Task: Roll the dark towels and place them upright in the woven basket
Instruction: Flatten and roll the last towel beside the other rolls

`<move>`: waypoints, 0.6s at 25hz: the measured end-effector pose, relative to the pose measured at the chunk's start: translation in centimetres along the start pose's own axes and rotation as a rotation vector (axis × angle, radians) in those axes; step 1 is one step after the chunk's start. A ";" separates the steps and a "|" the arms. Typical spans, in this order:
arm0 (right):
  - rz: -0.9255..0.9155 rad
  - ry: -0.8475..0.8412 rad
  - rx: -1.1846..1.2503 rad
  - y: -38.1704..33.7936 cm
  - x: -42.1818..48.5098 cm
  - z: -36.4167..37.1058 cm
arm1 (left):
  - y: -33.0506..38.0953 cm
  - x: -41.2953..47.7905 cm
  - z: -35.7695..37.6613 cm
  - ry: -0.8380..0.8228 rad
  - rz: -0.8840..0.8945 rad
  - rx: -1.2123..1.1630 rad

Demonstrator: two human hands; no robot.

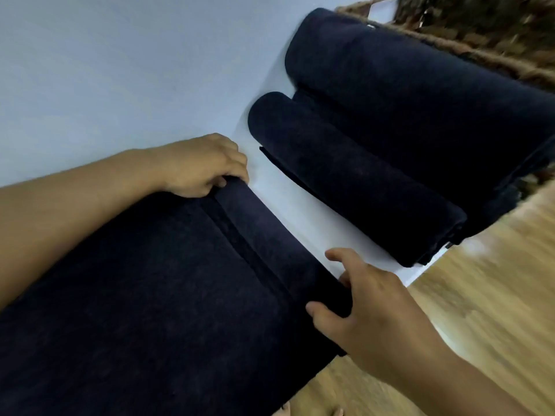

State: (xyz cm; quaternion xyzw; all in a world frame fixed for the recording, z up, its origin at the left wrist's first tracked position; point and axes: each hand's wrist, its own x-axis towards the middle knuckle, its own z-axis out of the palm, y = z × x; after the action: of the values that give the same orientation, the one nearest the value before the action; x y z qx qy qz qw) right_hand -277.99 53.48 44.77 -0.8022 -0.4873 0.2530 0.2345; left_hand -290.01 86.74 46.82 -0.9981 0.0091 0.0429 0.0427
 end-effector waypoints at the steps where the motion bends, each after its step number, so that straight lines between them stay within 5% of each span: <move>1: -0.009 0.031 -0.032 0.2 0.1 -0.3 | 0.0 0.6 0.3 0.054 0.000 0.005; 10: -0.256 0.267 -0.280 1.6 0.6 -0.2 | 2.2 -0.4 4.5 0.541 -0.154 0.070; 15: -0.560 0.343 -0.617 1.8 0.5 0.2 | 3.0 -3.8 4.9 0.543 -0.211 0.056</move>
State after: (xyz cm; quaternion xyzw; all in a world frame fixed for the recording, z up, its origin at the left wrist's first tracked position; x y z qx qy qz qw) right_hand -276.69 53.21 43.45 -0.7021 -0.6923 -0.1142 0.1212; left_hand -294.26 84.22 41.98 -0.9669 -0.0822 -0.2309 0.0704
